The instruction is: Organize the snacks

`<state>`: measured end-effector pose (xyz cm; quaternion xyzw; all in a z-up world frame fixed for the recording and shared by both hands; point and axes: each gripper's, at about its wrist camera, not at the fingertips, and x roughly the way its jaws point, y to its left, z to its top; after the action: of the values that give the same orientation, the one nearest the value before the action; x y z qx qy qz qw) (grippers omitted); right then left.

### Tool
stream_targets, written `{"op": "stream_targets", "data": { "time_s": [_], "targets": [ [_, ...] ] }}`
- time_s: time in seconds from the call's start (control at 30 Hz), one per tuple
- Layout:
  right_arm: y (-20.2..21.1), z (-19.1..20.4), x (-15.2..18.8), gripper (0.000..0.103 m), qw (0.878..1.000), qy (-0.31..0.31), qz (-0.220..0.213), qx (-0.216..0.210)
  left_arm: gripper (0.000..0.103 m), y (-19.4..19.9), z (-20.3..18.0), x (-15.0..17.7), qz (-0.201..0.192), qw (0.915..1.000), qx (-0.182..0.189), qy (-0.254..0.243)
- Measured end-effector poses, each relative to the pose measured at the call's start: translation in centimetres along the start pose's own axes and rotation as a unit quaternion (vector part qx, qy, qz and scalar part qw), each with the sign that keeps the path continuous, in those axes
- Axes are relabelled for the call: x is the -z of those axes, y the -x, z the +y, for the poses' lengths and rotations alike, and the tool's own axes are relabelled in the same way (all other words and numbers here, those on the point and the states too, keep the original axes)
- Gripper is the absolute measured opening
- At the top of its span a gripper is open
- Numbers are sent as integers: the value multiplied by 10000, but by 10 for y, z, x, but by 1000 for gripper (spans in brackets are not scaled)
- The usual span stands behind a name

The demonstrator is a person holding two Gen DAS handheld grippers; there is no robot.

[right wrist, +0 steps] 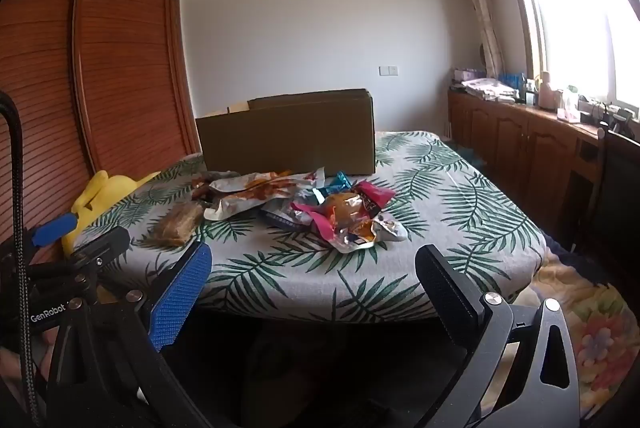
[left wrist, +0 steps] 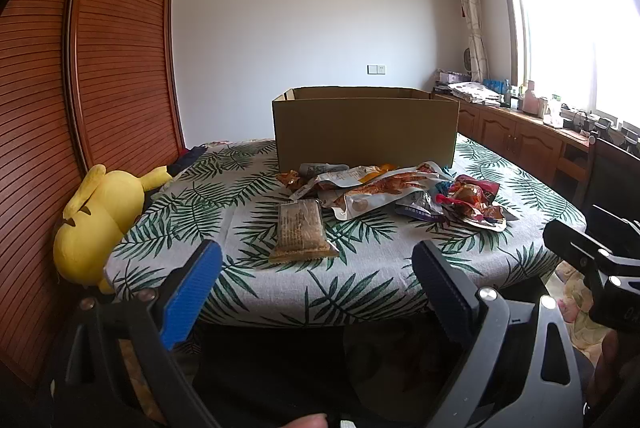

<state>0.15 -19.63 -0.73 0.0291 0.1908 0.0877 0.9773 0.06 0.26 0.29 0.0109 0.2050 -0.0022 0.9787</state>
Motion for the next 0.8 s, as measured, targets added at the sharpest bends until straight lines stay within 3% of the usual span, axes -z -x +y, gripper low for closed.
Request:
{"op": "stream_targets", "data": {
  "time_s": [0.8],
  "targets": [
    [1,-1,1,103,10000,-22,14,-5,97,0,0,2,-4,10000,-7,3]
  ]
}}
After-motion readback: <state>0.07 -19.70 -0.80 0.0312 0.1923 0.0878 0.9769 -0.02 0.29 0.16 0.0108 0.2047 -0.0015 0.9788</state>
